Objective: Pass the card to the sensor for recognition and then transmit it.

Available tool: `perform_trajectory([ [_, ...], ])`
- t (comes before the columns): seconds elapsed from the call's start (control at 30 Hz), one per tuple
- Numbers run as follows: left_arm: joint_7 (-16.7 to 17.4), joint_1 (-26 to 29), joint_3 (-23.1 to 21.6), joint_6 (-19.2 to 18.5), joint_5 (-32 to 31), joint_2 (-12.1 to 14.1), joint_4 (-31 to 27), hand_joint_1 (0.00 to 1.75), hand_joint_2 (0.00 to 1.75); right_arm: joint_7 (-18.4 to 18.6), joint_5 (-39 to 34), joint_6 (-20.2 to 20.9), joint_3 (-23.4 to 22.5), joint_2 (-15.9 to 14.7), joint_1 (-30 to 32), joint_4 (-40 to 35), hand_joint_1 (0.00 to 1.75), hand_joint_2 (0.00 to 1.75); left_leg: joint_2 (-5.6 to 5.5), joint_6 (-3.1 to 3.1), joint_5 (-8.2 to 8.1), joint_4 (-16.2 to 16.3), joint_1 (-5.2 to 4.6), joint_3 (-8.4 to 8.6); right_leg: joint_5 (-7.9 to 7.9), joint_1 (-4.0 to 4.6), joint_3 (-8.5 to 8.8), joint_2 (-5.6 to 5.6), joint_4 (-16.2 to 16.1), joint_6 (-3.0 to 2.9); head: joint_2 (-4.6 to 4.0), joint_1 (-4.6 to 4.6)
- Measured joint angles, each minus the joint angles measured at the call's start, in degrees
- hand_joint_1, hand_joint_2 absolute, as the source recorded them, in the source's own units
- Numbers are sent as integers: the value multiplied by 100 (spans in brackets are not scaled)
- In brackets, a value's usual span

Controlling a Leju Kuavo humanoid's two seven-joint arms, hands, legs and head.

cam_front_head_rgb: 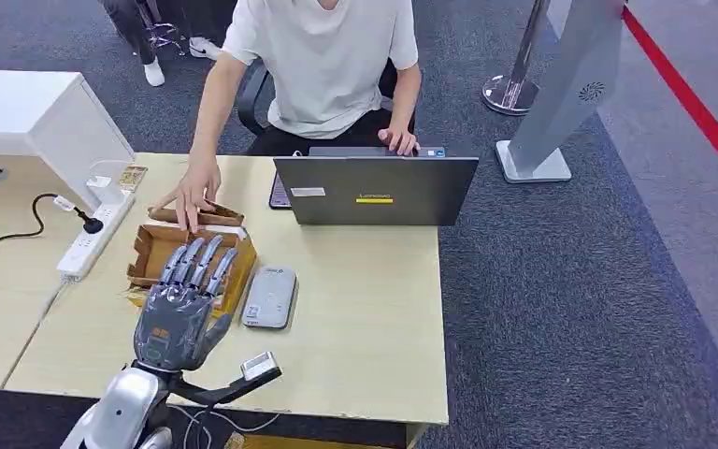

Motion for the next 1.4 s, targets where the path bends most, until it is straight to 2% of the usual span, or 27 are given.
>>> perform_trajectory([
  [0.1, 231, 66, 274, -179, -83, 2, 118, 0, 175, 0, 48, 2, -7, 17, 0, 2, 0, 0, -1, 0, 4, 0, 0, 2, 3, 0, 1, 0, 1, -2, 0, 0],
  [0.27, 271, 129, 564, -142, -195, -13, 293, 0, 175, 35, 57, -15, -11, 20, -2, 2, 0, 0, -3, 1, 8, 1, -1, 1, 5, 0, 2, -3, 1, 1, 0, 0],
  [0.53, 197, 65, 612, -17, -308, -44, 583, 0, 175, 197, 103, -15, -11, 20, -14, 4, 0, 0, -4, 1, 8, 1, -2, 2, 5, -1, 1, -2, 0, 1, 0, 0],
  [1.2, 150, -262, 636, -118, -310, -70, 809, 0, 175, 70, 186, 85, -13, 20, -22, 4, 0, 0, -4, 0, 9, 1, -1, 2, 8, -1, 1, -2, 0, 0, 0, -2],
  [1.4, 161, -482, 760, -151, -304, -70, 1114, 0, 175, 0, 260, 103, -13, 20, -22, 4, 0, 0, -5, 2, 11, 1, -1, 2, 8, -1, 1, -2, 1, 0, 0, 0],
])
